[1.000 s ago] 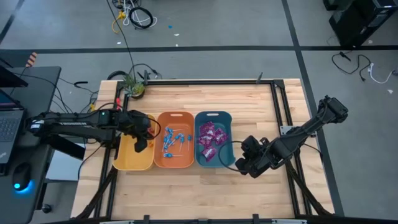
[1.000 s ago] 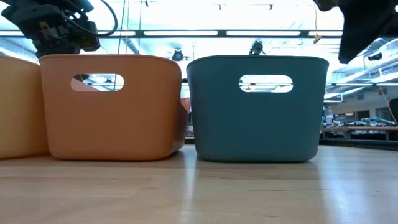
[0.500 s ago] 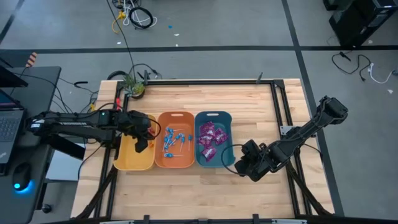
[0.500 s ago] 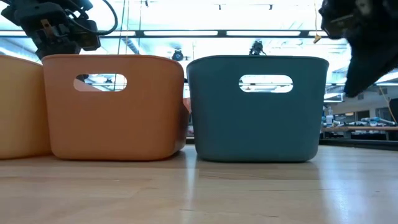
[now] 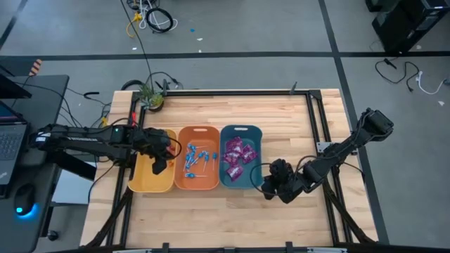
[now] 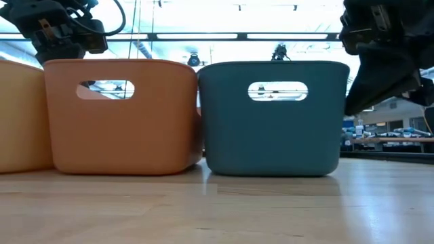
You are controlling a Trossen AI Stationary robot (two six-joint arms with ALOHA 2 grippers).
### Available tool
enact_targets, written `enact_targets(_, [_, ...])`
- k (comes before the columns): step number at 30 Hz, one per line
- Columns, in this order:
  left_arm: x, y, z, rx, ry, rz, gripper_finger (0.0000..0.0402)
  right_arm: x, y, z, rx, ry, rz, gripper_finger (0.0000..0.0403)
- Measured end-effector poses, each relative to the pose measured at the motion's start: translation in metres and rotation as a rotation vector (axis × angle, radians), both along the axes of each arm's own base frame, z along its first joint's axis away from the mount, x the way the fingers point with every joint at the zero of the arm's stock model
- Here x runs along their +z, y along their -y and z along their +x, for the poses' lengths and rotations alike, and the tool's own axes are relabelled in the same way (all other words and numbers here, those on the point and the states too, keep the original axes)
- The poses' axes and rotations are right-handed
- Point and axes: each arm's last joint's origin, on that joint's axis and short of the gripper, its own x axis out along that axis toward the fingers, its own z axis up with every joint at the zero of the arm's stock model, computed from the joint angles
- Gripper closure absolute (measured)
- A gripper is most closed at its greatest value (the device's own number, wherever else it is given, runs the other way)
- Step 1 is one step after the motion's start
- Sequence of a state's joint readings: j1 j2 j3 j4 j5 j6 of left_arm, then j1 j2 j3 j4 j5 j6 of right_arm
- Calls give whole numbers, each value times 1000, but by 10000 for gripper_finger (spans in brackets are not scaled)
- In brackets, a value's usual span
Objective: Sort candy
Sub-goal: Move the blue bin beside the orange bin
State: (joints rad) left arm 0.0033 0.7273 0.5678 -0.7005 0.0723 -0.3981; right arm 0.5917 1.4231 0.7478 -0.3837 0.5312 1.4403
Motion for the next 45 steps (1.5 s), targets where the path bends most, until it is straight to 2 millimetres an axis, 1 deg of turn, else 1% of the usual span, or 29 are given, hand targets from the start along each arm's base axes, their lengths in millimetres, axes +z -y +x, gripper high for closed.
enact_targets(8, [0,0,0,0,-1,0,401,0,1,0,-3,-7,-4,403])
enact_targets(12, [0,0,0,0,-1,0,401,-4,5,-5,-34,-64,-20,403])
enact_targets(15, [0,0,0,0,-1,0,401,-7,14,-8,-85,-126,-46,403])
enact_targets(19, [0,0,0,1,-2,1,401,-8,31,-8,-135,-186,-143,403])
enact_targets(25, [0,-1,0,6,-1,21,401,-9,68,1,-154,-288,-256,403])
enact_targets(33, [0,-1,0,-4,-2,35,401,-8,113,9,-122,-403,-298,403])
enact_targets(36, [-1,-1,-1,2,-7,44,401,-5,125,13,-103,-396,-318,403])
enact_targets(39, [-1,-1,-1,8,-8,51,401,0,136,18,-82,-354,-337,403])
enact_targets(45, [-1,-1,-1,9,-7,57,401,5,152,26,-36,-292,-335,403])
